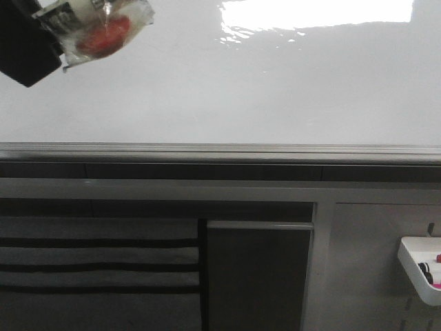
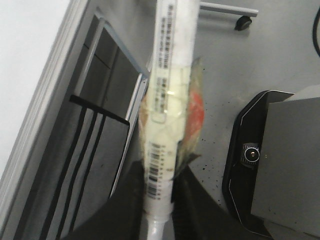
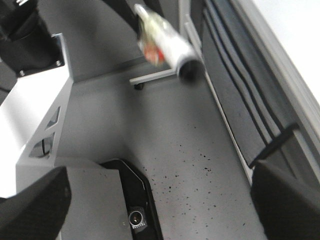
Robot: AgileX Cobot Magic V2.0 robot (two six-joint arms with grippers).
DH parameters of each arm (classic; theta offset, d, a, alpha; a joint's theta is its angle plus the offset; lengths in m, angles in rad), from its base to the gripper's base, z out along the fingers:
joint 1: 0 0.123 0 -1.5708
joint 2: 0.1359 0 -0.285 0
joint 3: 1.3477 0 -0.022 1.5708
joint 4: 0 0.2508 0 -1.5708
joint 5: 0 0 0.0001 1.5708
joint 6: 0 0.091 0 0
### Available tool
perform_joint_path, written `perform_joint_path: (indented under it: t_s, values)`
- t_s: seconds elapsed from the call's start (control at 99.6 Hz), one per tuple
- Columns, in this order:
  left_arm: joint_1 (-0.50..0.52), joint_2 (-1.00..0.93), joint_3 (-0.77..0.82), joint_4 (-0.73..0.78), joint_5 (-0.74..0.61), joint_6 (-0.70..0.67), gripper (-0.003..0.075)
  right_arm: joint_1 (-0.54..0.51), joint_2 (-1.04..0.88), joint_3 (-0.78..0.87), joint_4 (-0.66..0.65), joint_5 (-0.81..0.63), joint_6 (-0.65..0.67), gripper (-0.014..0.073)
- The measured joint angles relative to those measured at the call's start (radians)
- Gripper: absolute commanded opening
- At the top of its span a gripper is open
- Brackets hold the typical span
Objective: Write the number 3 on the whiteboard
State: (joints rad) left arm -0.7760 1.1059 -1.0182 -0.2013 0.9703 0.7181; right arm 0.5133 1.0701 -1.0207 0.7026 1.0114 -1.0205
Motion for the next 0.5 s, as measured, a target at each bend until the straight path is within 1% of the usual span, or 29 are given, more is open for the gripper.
perform_joint_path:
  t_s: [0.1, 0.231, 0.331, 0.502]
  values:
    - [-0.037, 0.0, 0.0, 0.0, 0.002, 0.001, -0.0018, 0.068, 0.062, -0.035, -0.002, -0.04, -0.045, 0.0654]
    - [-0.053, 0.0, 0.0, -0.002, 0.002, 0.008, -0.0018, 0.134, 0.129, -0.07, -0.004, -0.08, -0.102, 0.0654]
    - [-0.053, 0.0, 0.0, -0.002, 0.002, 0.015, -0.0018, 0.162, 0.162, -0.088, -0.004, -0.105, -0.126, 0.0654]
    - [-0.053, 0.0, 0.0, 0.004, 0.002, 0.017, -0.0018, 0.178, 0.185, -0.093, -0.006, -0.127, -0.134, 0.0644]
